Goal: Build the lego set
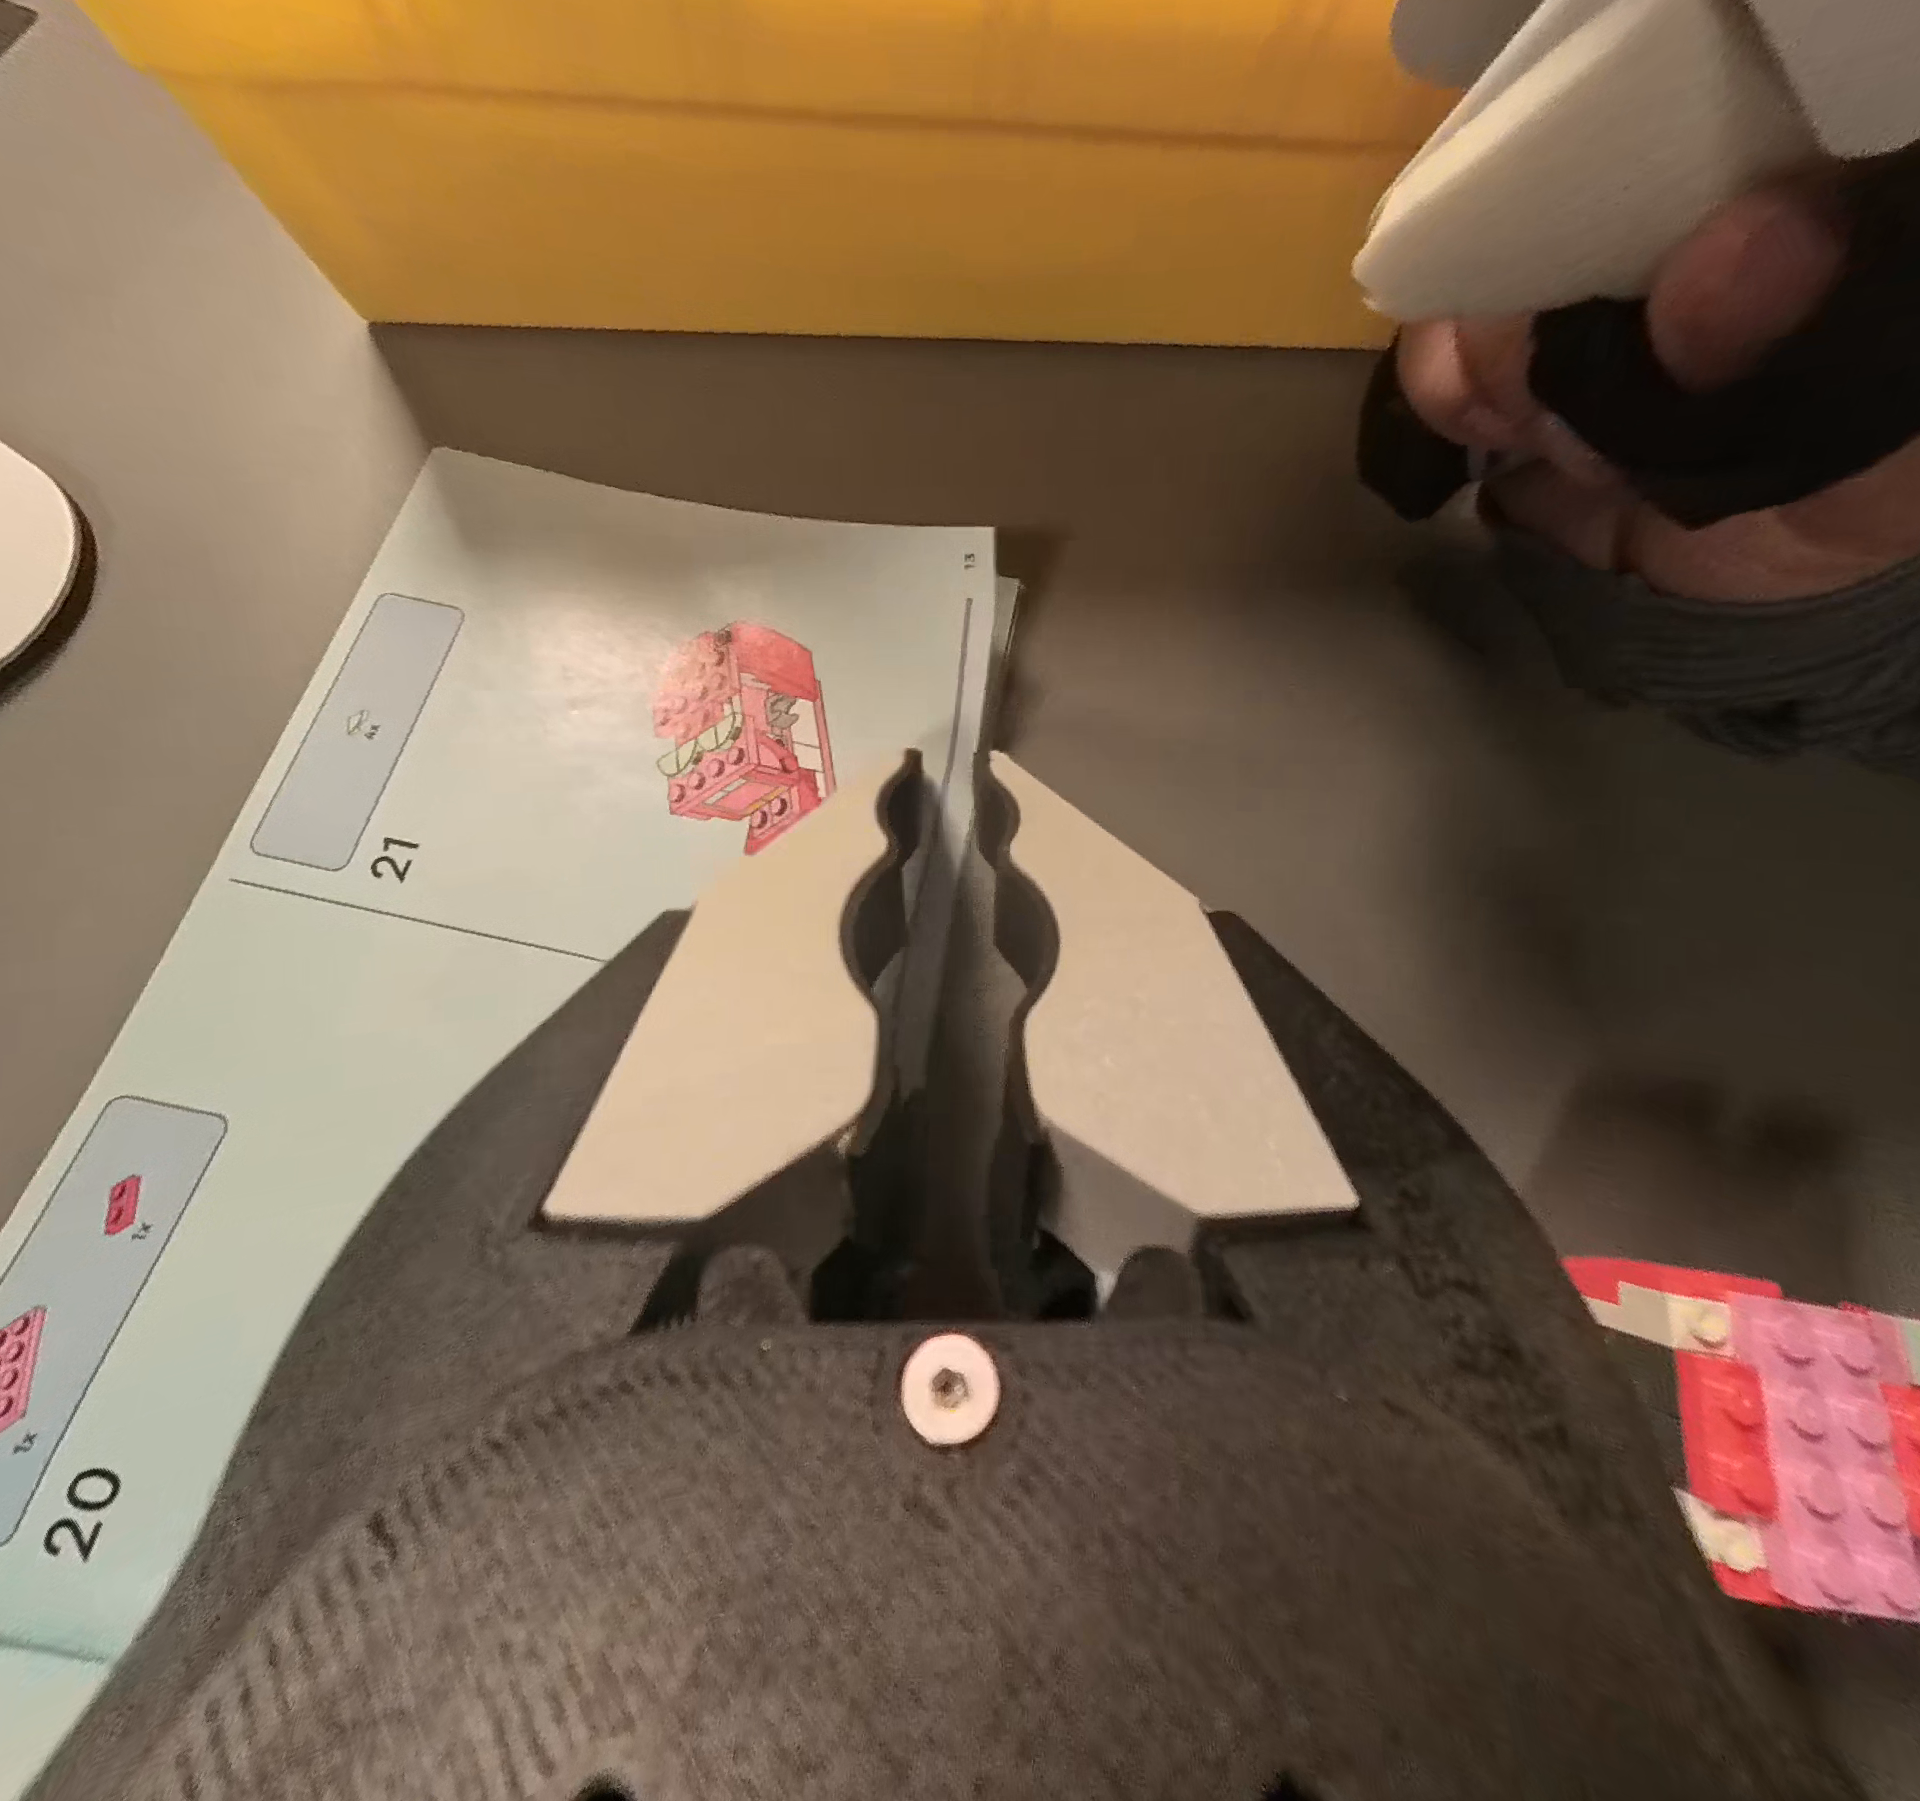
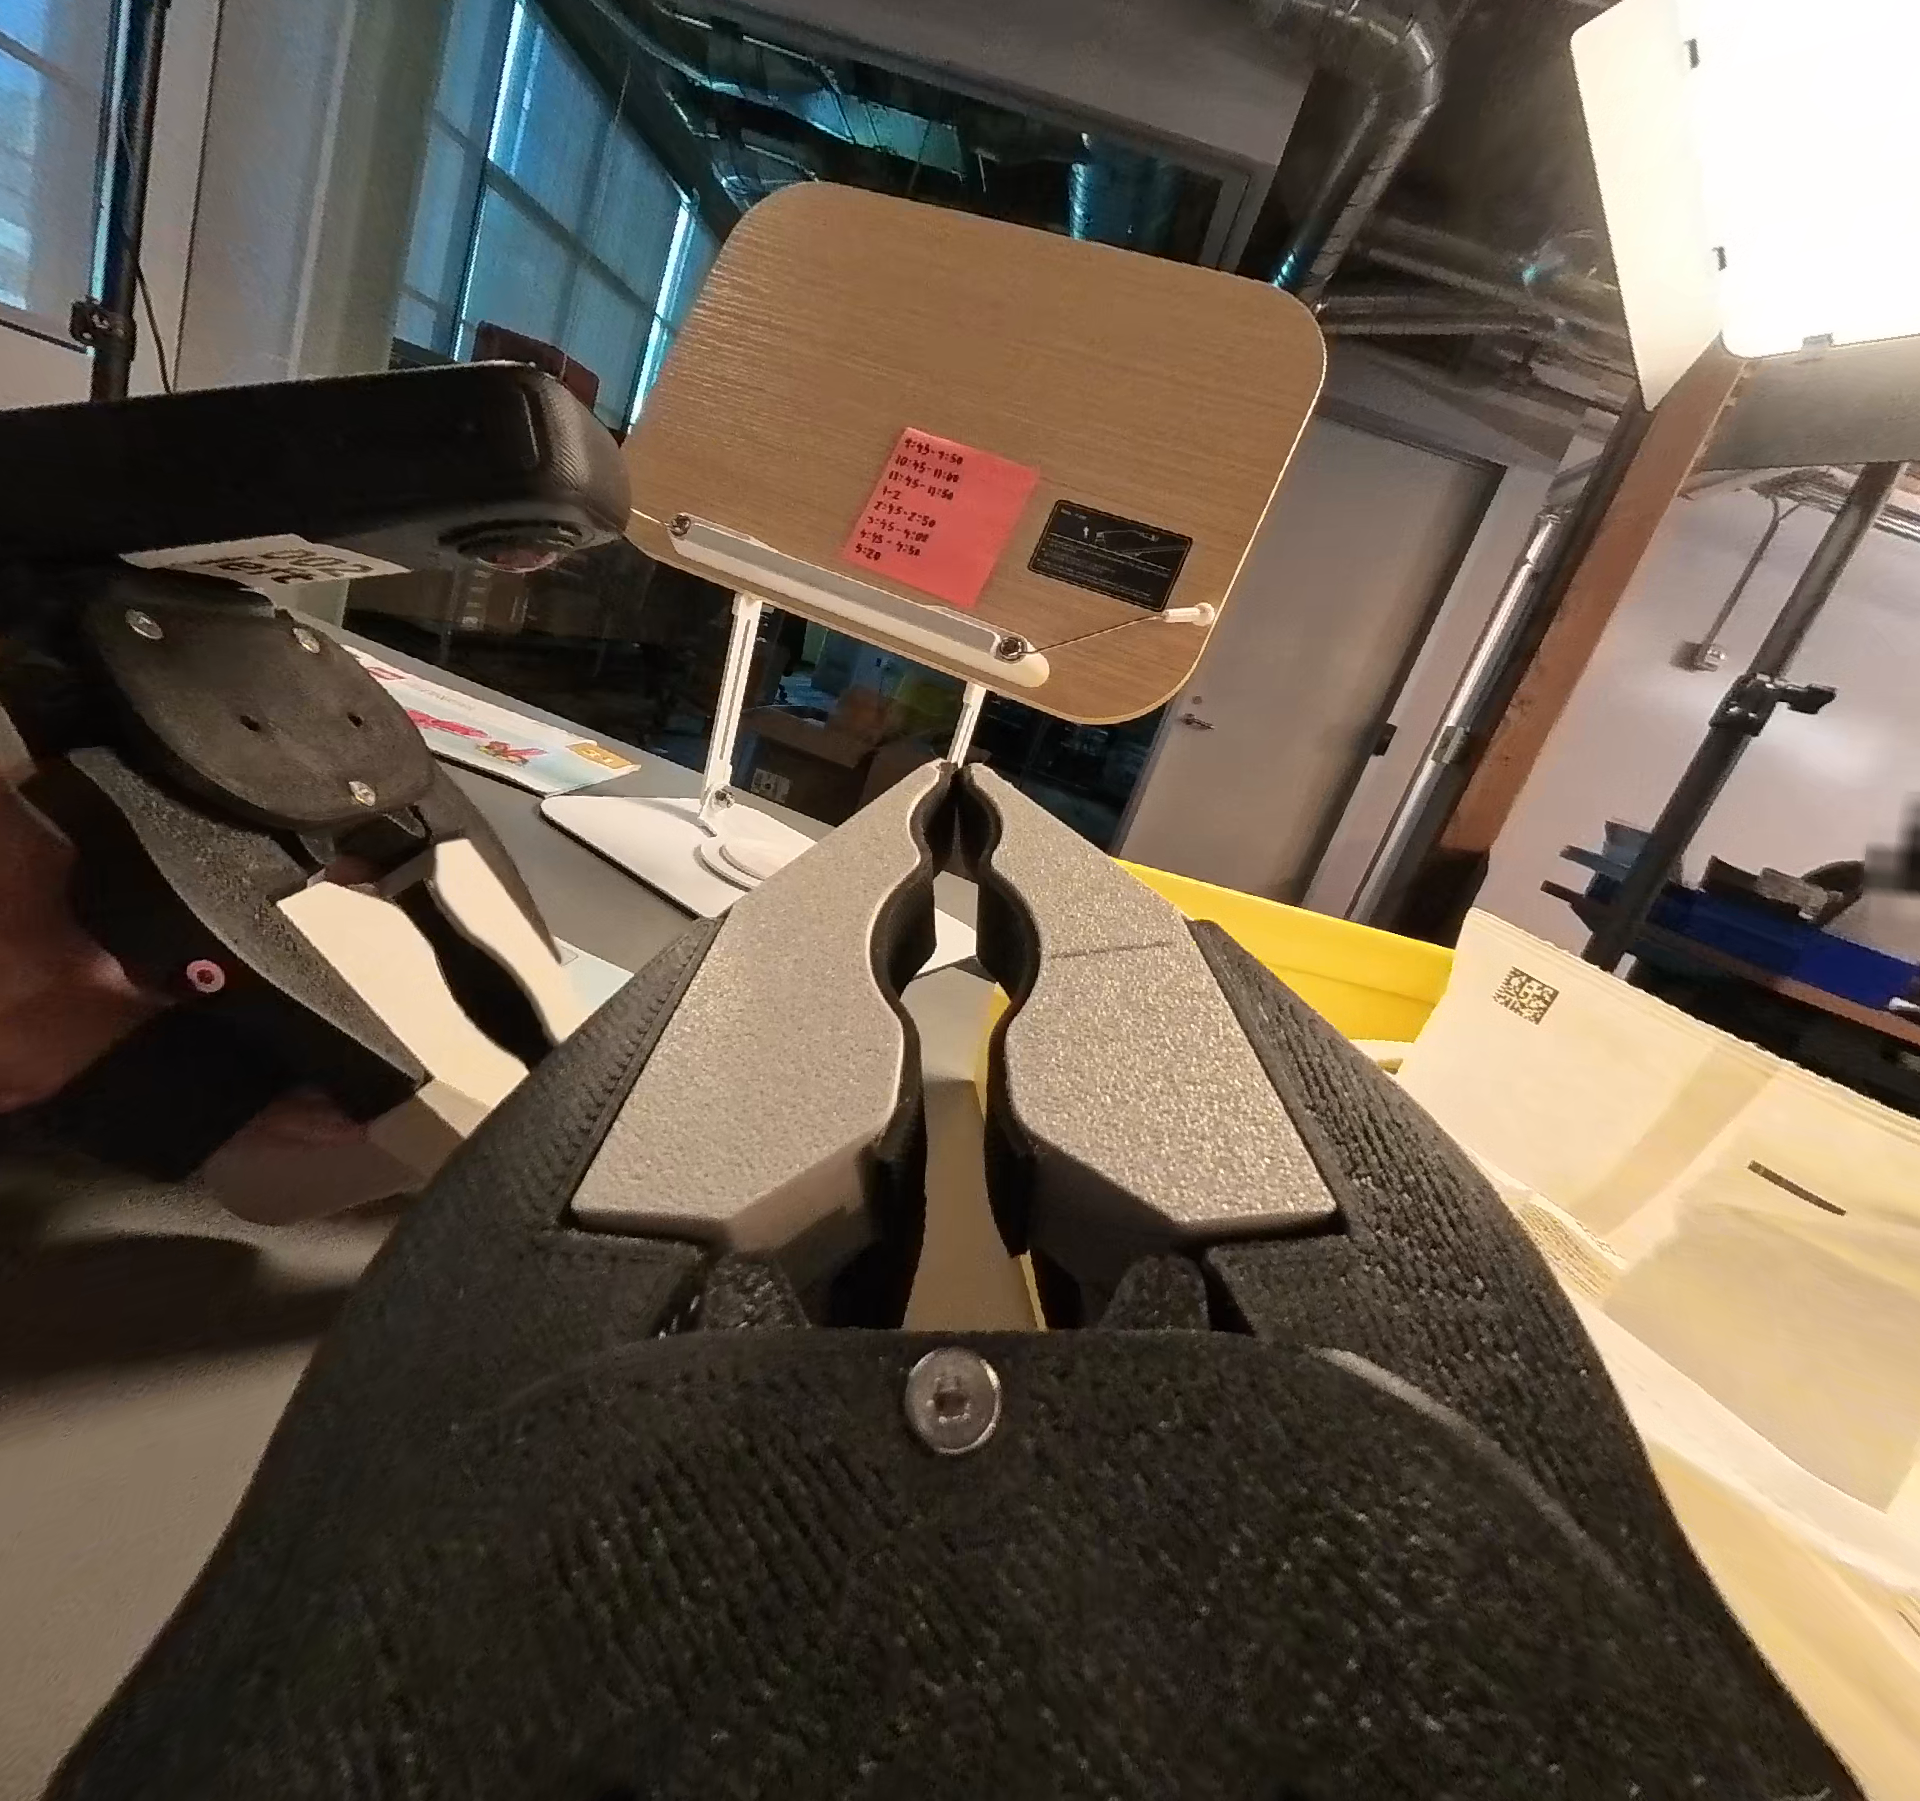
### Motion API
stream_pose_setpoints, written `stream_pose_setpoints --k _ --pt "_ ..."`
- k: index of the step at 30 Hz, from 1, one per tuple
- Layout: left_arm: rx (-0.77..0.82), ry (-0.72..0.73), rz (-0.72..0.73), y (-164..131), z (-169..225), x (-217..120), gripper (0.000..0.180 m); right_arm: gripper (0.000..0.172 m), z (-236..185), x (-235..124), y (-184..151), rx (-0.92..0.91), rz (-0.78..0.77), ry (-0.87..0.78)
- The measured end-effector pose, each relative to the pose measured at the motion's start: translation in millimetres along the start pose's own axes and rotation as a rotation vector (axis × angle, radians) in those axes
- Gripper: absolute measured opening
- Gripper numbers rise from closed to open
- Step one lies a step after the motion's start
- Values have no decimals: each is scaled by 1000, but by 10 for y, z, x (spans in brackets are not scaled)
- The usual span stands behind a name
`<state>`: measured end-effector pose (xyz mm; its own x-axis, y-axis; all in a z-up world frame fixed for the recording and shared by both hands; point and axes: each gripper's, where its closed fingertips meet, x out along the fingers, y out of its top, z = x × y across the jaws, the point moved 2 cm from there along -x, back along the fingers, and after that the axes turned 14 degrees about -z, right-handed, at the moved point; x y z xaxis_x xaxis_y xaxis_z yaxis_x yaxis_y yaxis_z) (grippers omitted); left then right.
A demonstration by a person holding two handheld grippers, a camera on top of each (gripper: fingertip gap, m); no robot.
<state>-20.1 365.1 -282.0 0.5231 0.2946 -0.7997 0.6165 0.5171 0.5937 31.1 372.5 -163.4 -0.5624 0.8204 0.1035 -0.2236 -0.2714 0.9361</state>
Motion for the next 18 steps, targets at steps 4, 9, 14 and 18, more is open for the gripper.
stream_pose_setpoints --k 4,9,14,18 --pt "-10 -42 11 6 43 -14 0 0 -7 2 1 -3 1 3" --pt "-56 -29 104 37 20 -149 0 0 -43 -6 17 -30 6 9" --pt "-52 55 164 121 1 -246 0 0 -70 -13 36 -48 13 12" --pt "-3 175 103 257 -10 -103 42 0 -7 -32 61 -28 26 -14"
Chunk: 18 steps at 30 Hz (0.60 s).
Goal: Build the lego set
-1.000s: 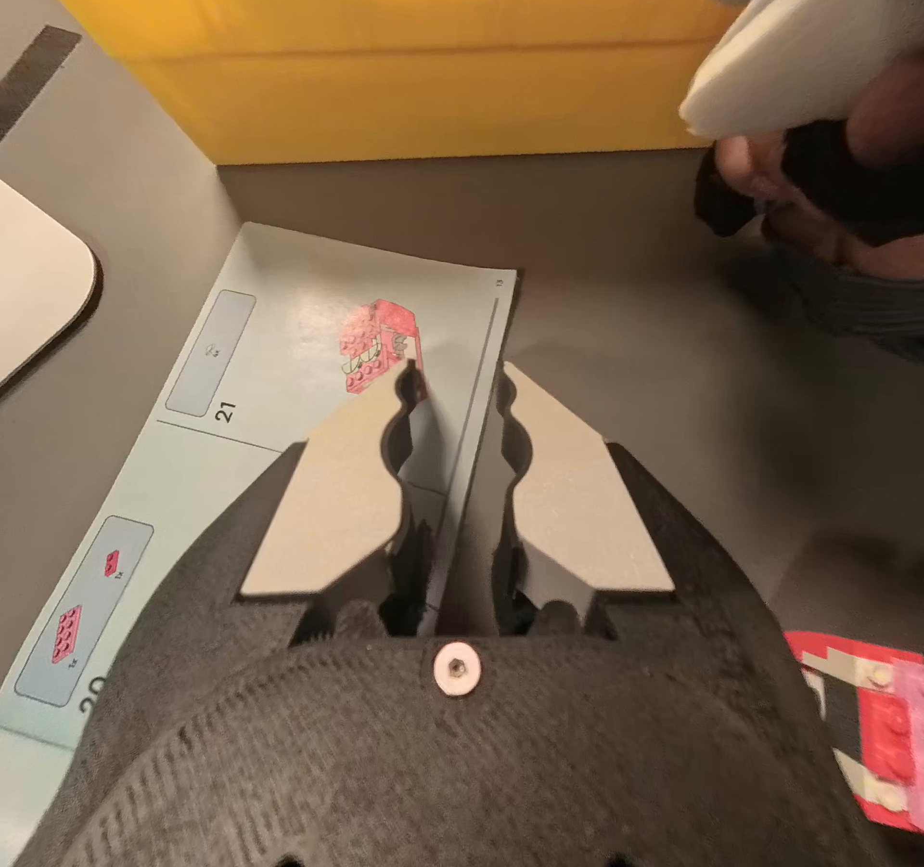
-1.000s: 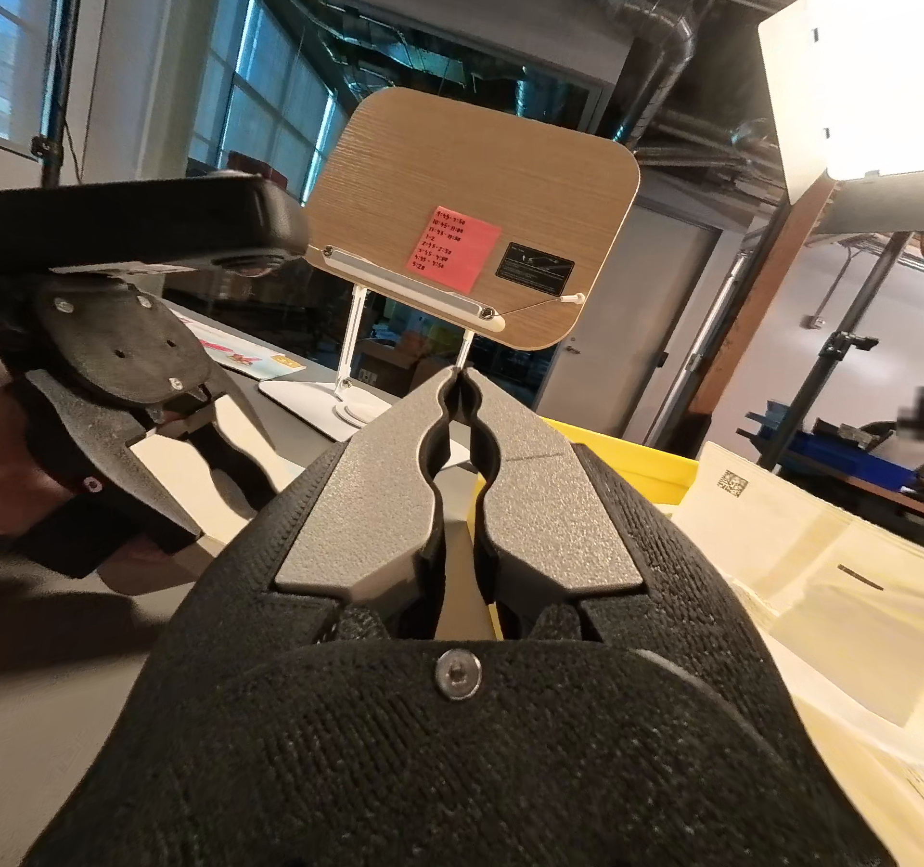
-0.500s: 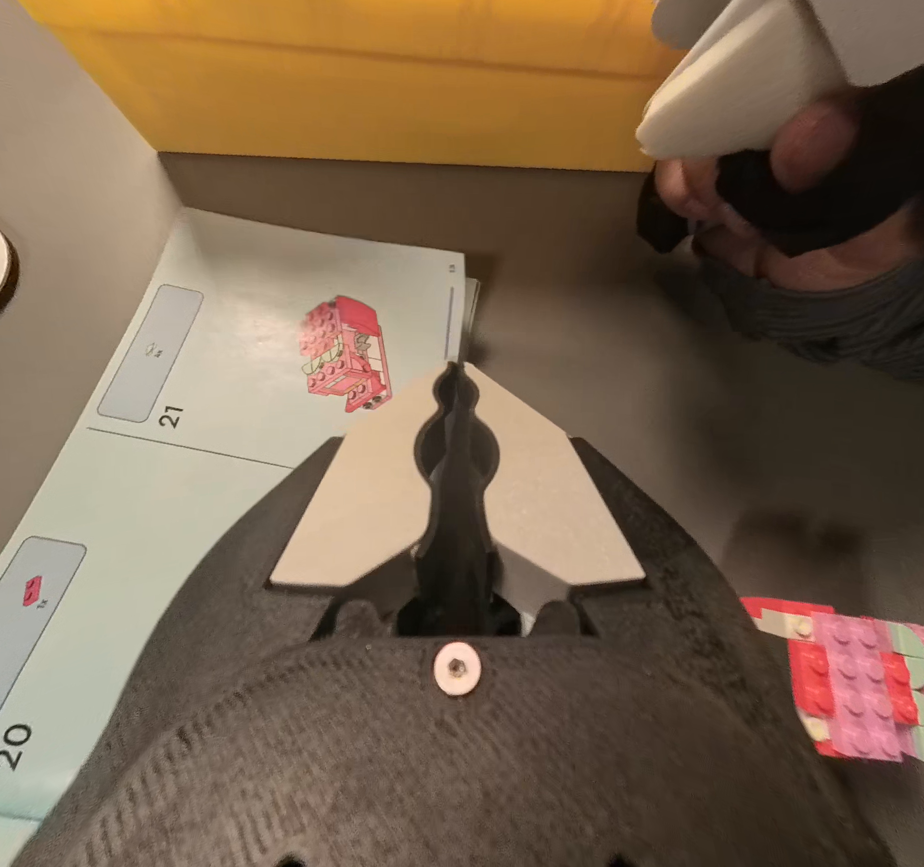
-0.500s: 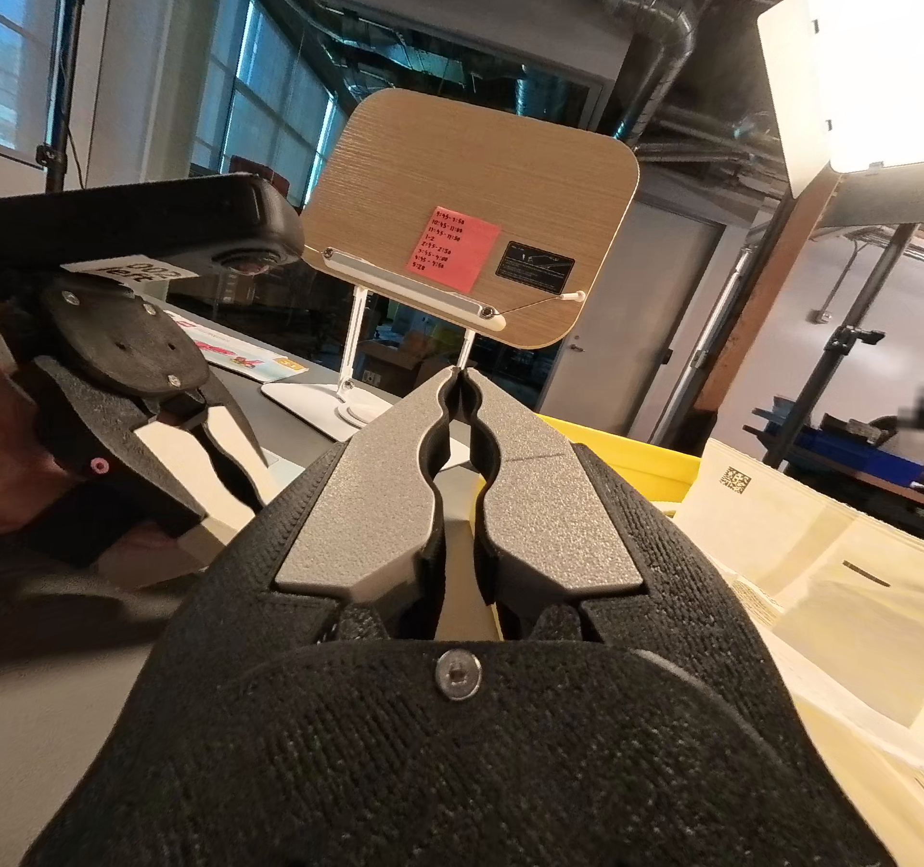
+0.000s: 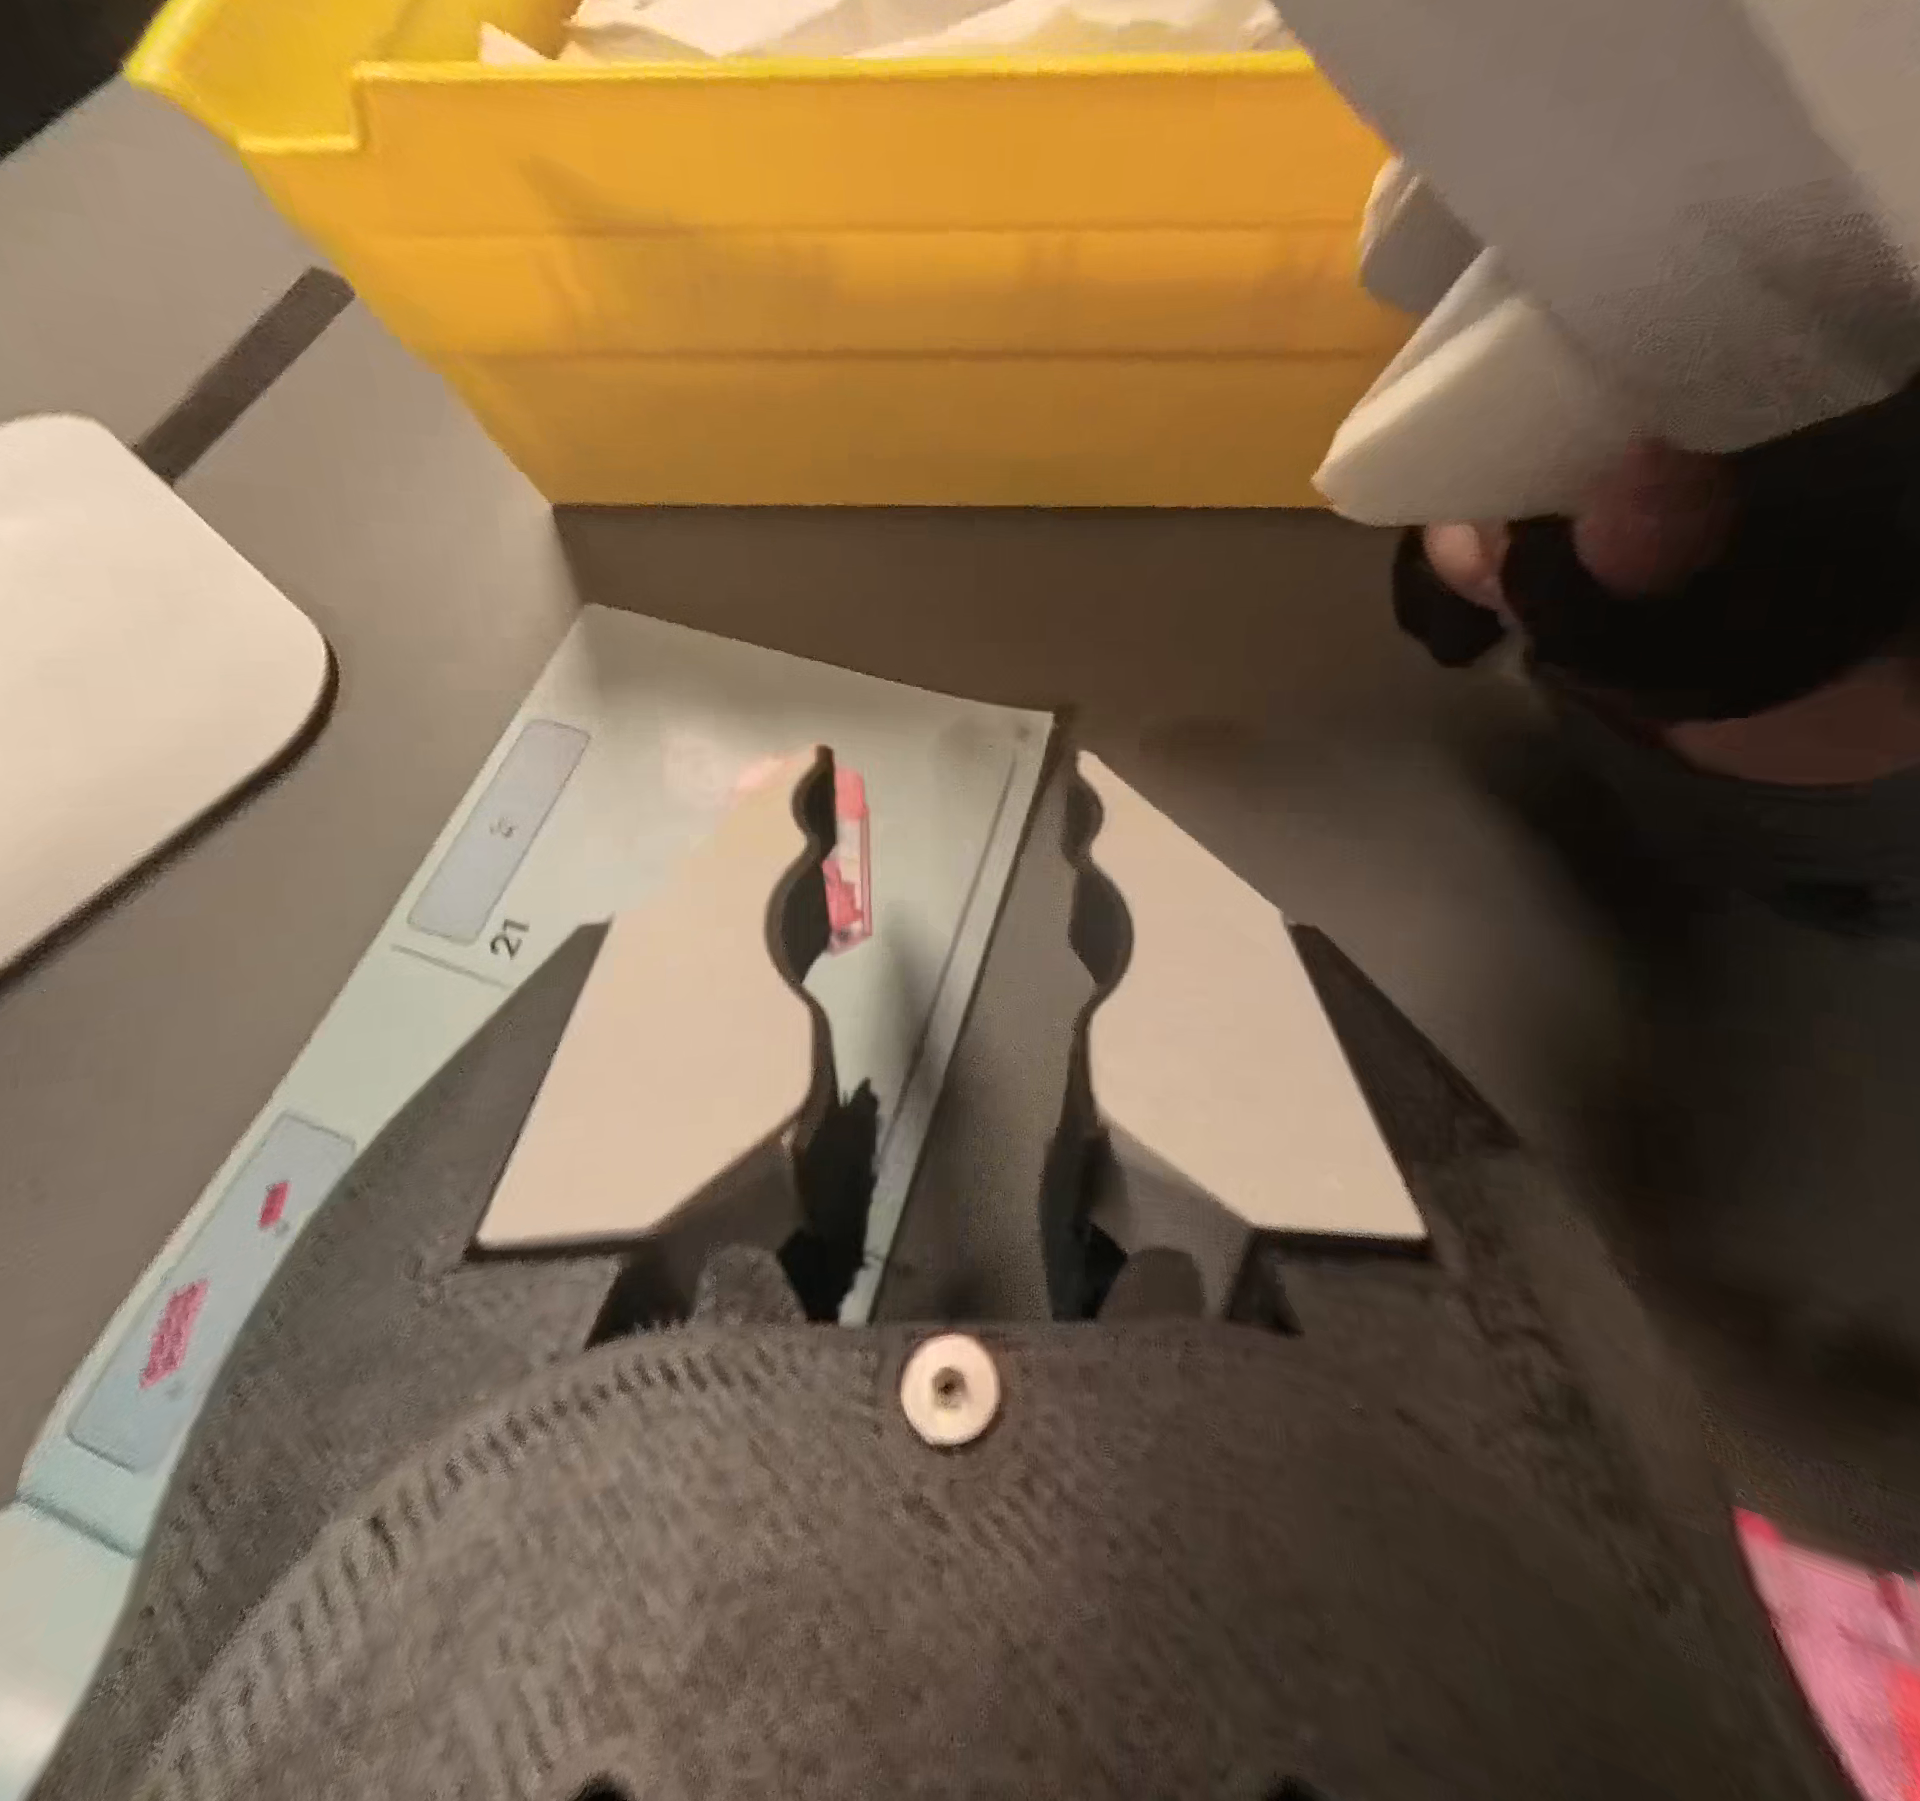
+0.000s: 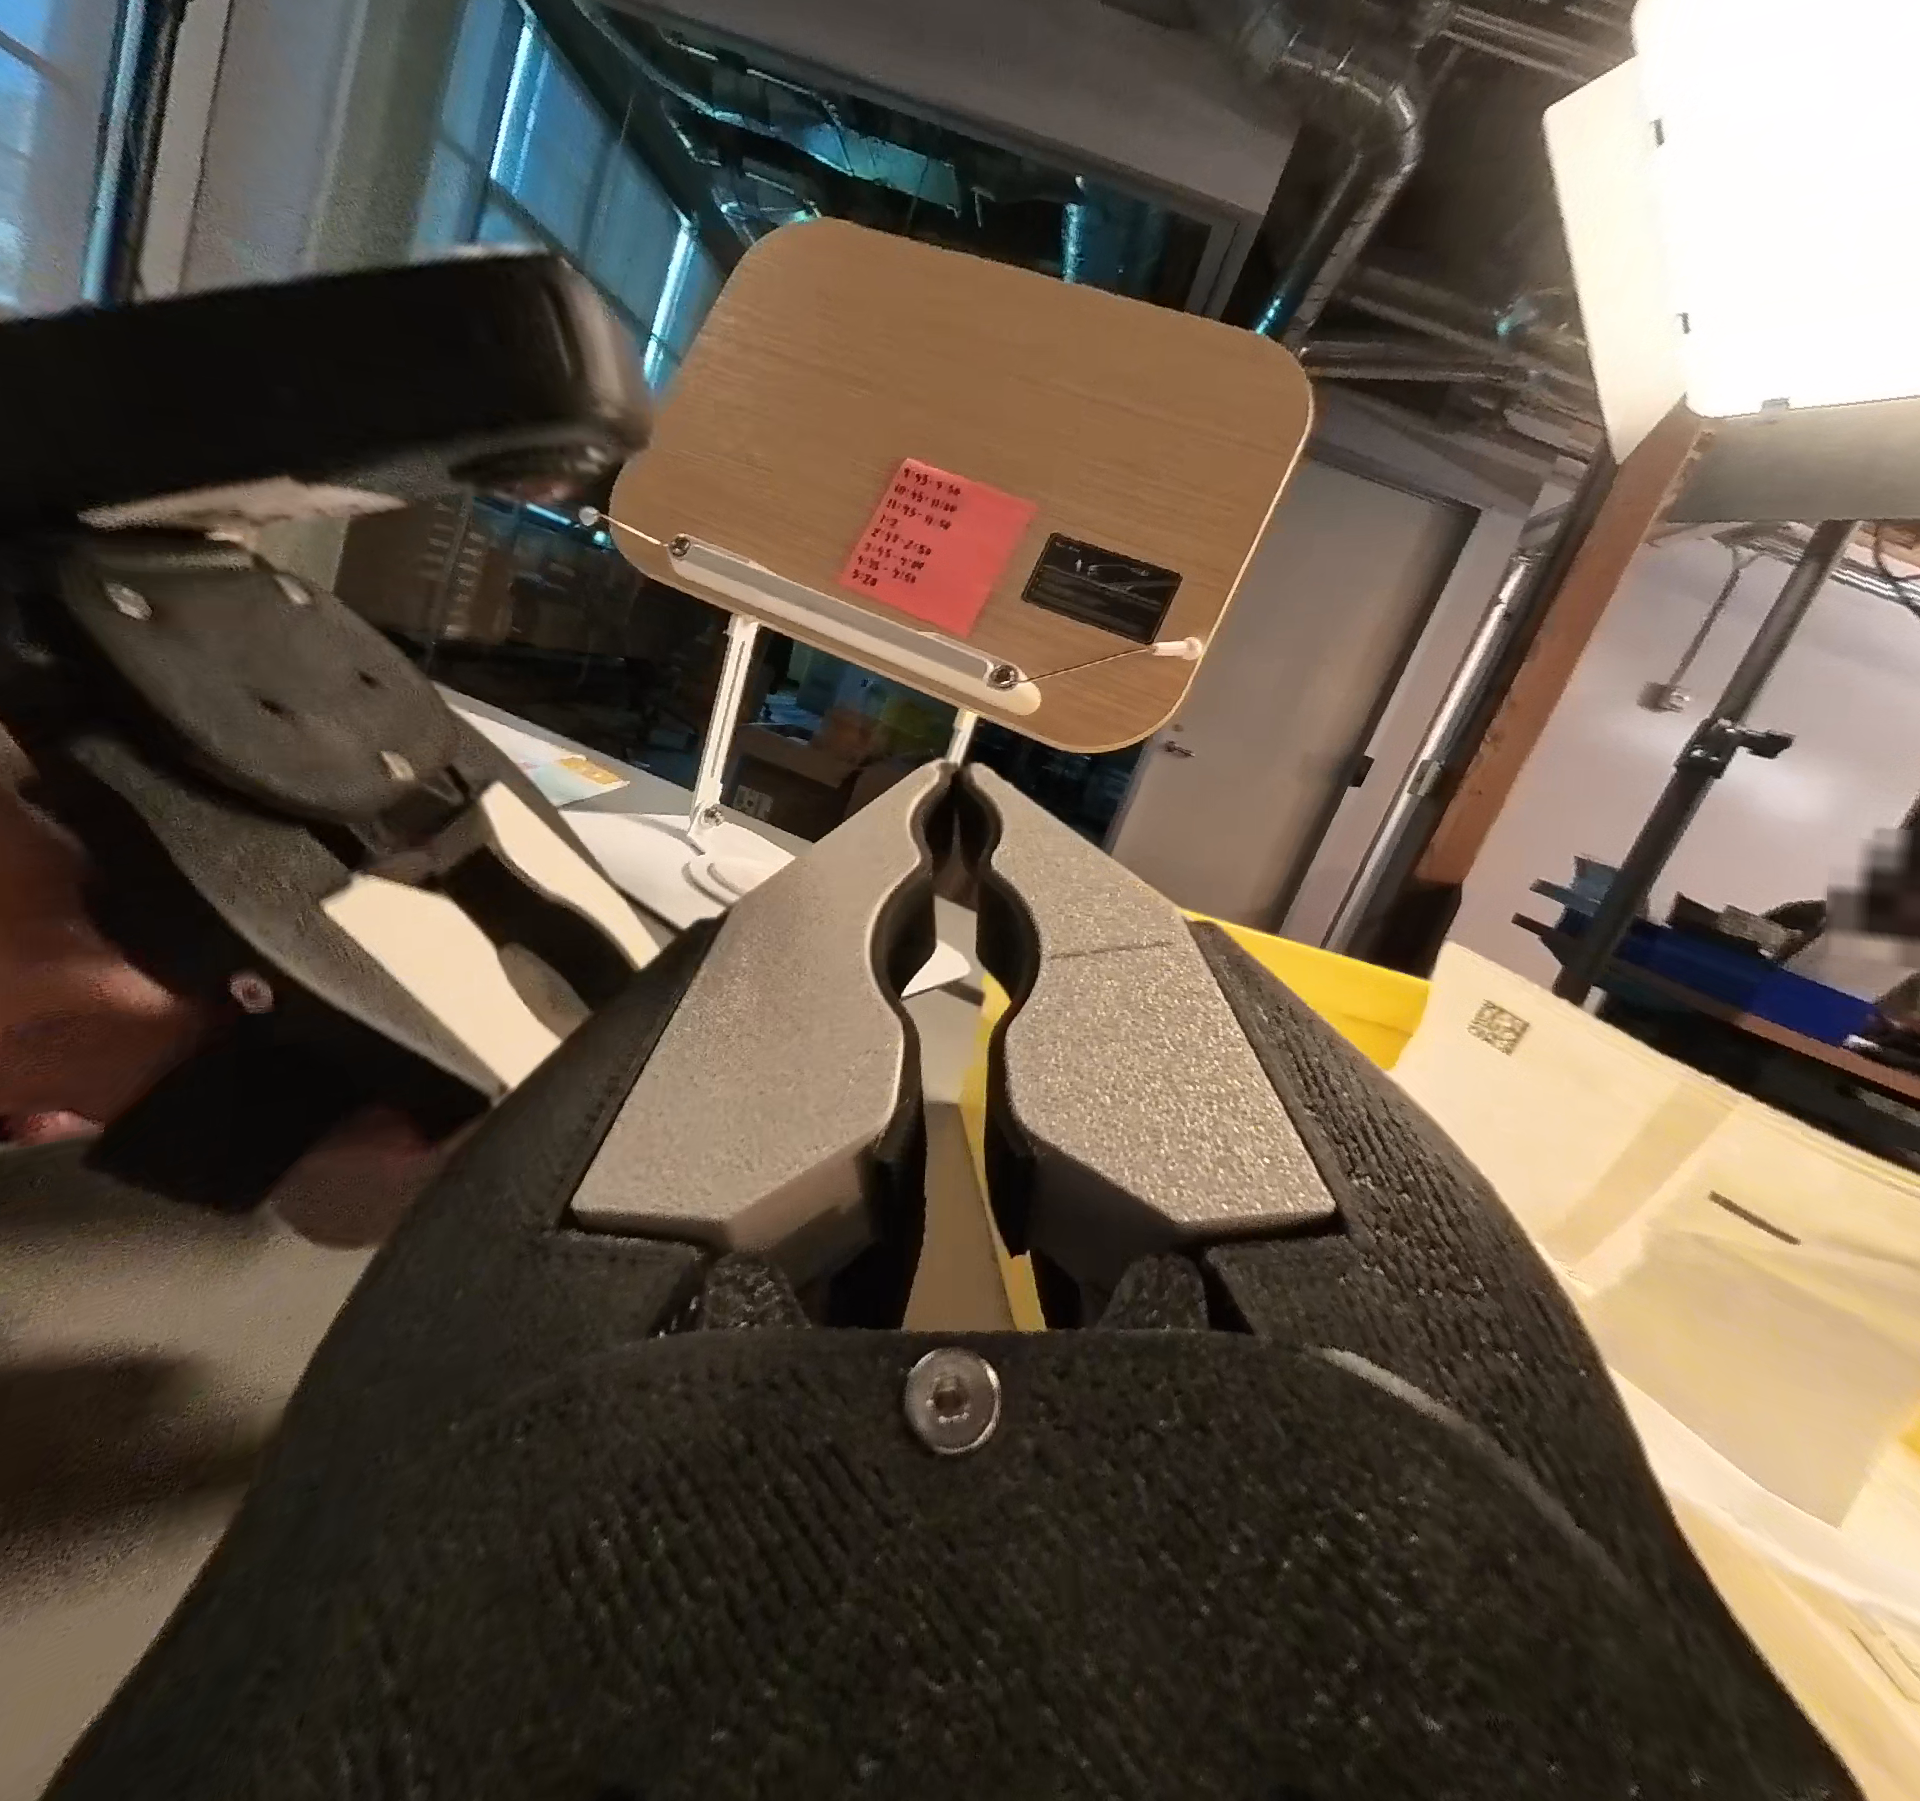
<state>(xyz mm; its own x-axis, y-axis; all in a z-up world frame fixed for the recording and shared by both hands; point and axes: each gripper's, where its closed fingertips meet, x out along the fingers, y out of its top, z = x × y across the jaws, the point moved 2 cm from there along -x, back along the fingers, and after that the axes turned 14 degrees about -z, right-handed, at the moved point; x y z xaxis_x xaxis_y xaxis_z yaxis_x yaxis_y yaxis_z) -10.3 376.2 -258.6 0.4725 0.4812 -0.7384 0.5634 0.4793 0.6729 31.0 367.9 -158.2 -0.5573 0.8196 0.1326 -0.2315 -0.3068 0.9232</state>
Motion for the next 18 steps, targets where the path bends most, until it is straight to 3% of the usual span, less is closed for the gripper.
stream_pose_setpoints --k 10,15,18 --pt "90 39 -163 21 87 340 44 0 49 -17 22 9 11 -21" --pt "53 8 -162 -1 68 321 32 0 37 -16 25 4 12 -18" --pt "-11 -79 -130 21 95 287 14 0 40 -16 24 6 12 -17"
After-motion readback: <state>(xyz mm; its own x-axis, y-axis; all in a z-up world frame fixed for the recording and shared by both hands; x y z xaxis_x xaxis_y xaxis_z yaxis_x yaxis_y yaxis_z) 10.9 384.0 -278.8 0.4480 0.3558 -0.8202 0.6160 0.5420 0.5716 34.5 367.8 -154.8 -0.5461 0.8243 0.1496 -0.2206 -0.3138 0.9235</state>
